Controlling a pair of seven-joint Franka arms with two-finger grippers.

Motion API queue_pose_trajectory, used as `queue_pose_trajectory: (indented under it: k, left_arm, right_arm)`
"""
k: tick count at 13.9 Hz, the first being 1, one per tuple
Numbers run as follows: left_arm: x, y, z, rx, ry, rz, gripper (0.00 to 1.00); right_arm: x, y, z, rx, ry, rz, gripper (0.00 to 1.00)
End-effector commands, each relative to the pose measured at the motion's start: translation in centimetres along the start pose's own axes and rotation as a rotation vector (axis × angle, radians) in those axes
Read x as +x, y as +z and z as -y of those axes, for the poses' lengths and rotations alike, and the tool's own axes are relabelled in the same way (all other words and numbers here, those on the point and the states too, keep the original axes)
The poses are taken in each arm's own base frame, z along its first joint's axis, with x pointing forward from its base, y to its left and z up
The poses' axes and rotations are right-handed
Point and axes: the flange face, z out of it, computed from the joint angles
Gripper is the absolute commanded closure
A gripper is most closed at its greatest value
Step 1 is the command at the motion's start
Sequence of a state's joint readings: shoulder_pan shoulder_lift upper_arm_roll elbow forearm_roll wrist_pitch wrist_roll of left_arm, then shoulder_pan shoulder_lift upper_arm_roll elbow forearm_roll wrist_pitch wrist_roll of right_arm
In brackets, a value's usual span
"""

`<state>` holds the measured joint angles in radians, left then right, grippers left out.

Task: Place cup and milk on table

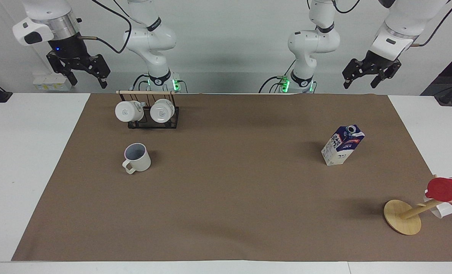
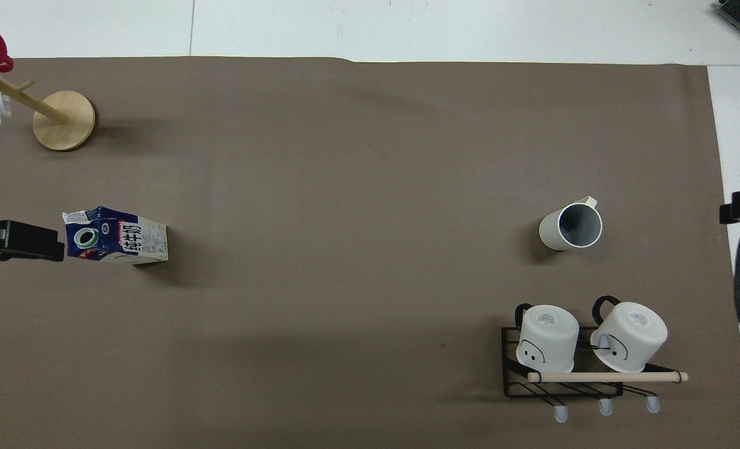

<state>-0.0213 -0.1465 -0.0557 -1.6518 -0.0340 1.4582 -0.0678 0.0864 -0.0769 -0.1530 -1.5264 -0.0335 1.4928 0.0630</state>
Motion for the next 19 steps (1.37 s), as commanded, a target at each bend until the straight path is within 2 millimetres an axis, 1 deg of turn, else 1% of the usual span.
queue_pose_trajectory:
  k: [1,19]
  left_arm:
    - [-0.11,-0.48,0.10,0.012,-0.009,0.004,0.00]
    - [-0.11,-0.48,0.02,0.012,-0.007,0.004,0.00]
  right_arm:
    - [-0.63,-0.10,-0.27,0.022,0.016,0.004,0.00]
    - [-0.77,-0.12,-0.49,0.019,0.033,0.004,0.00]
